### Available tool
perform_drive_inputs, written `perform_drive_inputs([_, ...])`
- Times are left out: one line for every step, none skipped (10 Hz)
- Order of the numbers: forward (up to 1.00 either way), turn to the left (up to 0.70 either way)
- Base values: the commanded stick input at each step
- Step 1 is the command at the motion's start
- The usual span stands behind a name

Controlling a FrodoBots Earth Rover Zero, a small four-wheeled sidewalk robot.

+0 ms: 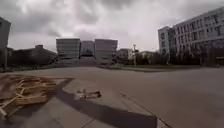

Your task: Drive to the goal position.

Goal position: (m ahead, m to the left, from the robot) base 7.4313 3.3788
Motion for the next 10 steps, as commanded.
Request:
perform_drive_inputs([0.70, 0.00])
perform_drive_inputs([0.70, 0.00])
perform_drive_inputs([0.70, 0.00])
perform_drive_inputs([0.70, 0.00])
perform_drive_inputs([0.70, 0.02])
perform_drive_inputs([0.70, 0.09])
perform_drive_inputs([0.70, 0.29])
perform_drive_inputs([0.70, 0.17])
perform_drive_inputs([0.70, 0.08])
perform_drive_inputs([0.70, 0.01])
